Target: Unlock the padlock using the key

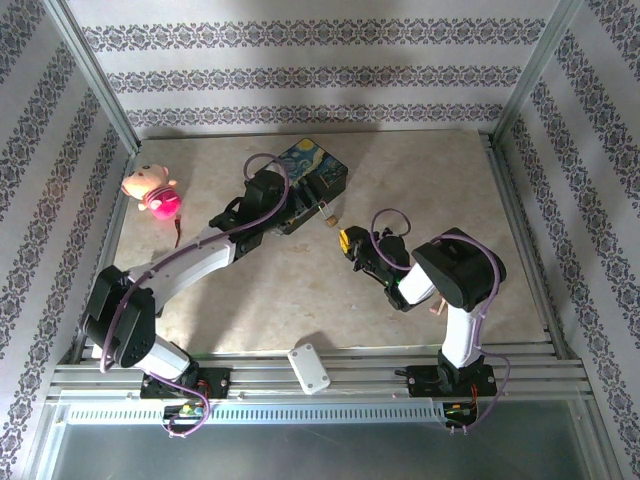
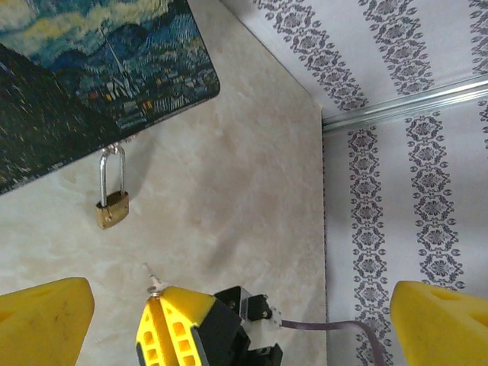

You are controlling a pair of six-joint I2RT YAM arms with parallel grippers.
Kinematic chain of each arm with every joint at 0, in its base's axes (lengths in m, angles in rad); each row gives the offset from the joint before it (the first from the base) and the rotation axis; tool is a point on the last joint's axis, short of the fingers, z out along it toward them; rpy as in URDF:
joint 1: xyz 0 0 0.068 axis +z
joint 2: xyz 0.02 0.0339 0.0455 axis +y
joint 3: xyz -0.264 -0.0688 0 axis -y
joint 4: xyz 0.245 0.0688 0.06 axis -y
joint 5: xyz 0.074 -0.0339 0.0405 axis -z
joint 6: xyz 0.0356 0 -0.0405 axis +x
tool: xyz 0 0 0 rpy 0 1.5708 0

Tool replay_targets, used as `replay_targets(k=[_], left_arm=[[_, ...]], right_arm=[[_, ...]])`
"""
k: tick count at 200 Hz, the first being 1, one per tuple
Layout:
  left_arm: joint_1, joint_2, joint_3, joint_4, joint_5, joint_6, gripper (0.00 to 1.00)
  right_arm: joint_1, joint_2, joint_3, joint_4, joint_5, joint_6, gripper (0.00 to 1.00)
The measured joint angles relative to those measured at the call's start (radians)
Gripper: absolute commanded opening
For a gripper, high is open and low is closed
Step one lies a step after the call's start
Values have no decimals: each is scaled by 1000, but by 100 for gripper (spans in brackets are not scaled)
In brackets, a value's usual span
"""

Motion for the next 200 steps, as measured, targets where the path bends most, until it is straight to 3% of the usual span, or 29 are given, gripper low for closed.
replay_targets(k=[26,67,115,156,170,179,200], left_arm=[[0,-10,0,-23,-32,36,99],[14,-11,-7,-42,-61,68,99],[63,-11,29,-145,-83,151,99],[113,45,182,-272,-94,265,99],[129,74,217,-312,-98,304,99],[138,98,241,-343,-102,335,99],[153,159,299,-412,-124,404,99]], right_arm=[[-1,16,25,0,-34,-58,16],[-14,50,49,-1,-72,-111,25],[-73,42,86,-89,-149,-207,25],[-129,-21,254,-385,-295,-425,25],[-138,-58,324,-546,-315,-552,25],[-140,-87,369,-663,-318,-648,33],[-140,-132,481,-912,-306,-869,33]])
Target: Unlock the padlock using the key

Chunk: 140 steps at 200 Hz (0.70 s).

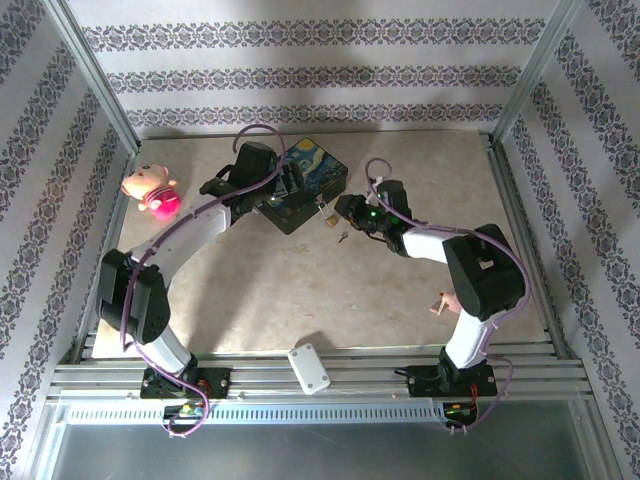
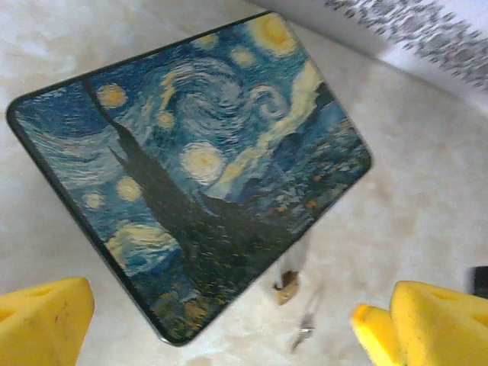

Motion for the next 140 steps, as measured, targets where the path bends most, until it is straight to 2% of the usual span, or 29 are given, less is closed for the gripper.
replay_targets(k=[26,39,59,96,140], left_arm=[[13,67,50,-59,-14,64,99],[19,100,72,-83,-22,89,99],[29,161,113,-126,-42,122,99],[41,246,161,-182,-74,159,99],[46,288,172,-197,-74,166,99]], right_arm=[[-6,-3,145,-255,14,-249,33],[-12,9,196,-334,6,-334,40],[-23,61,271,-430,-14,-446,40],[-36,185,377,-558,-56,-568,40],[-39,271,451,-632,-103,-622,43]])
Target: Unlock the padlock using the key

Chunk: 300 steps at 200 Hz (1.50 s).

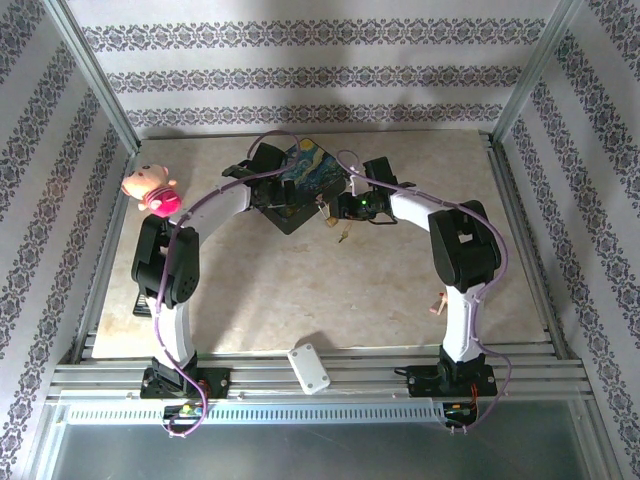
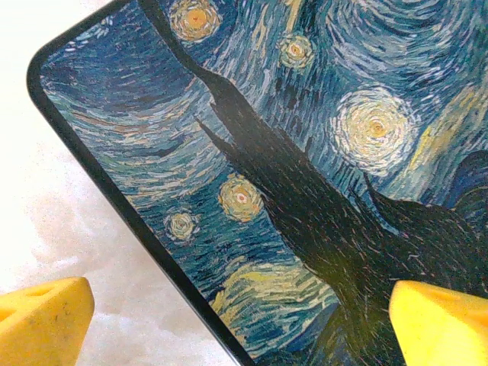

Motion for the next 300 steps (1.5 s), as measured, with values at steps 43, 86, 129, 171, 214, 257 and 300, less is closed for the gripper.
replay_targets(k=[43,86,129,171,214,257,300], left_arm=[[4,29,26,-3,0,9,99],[4,37,27,-5,3,11,99],[4,37,27,-5,4,11,99],[4,38,27,-5,6,11,99],[4,42,31,-3,13,11,99],[4,43,32,-3,14,10,99],[4,43,32,-3,18,10,99]], right_arm=[[0,57,65,-11,-18,-8,47],[0,119,137,-16,-37,-8,47],[3,147,153,-20,-51,-8,40],[3,149,151,-6,-64,1,13],[14,145,114,58,-81,40,0],[14,86,21,149,-68,161,0],[16,56,-65,270,-58,333,0]])
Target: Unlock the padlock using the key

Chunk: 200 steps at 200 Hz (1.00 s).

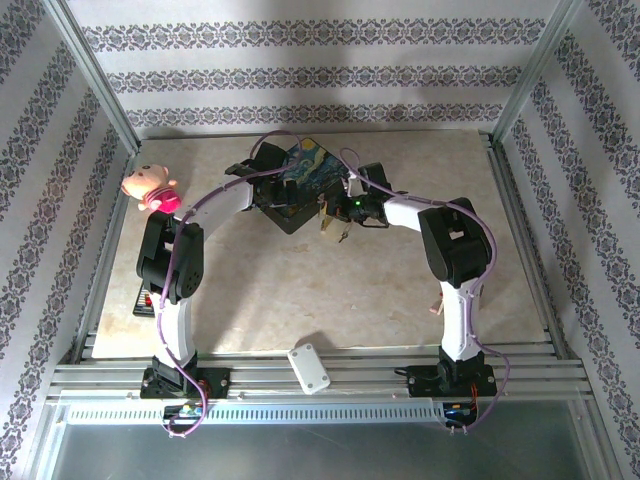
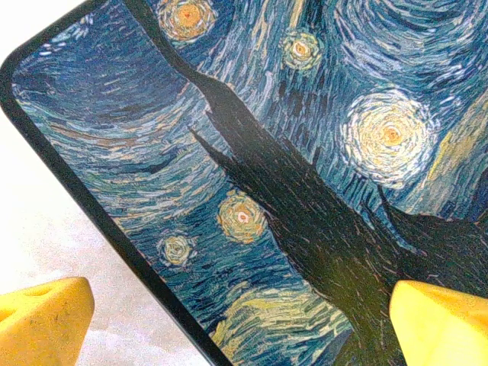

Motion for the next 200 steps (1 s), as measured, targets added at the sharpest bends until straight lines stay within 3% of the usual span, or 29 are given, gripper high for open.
replay_targets(k=[80,200], left_arm=[[0,0,-13,16,8,-15,99],[0,-10,-45,73,15,-22,99]], right_arm=[[27,-5,-138,310,69,351,0],[24,-5,-199,499,208,612,0]])
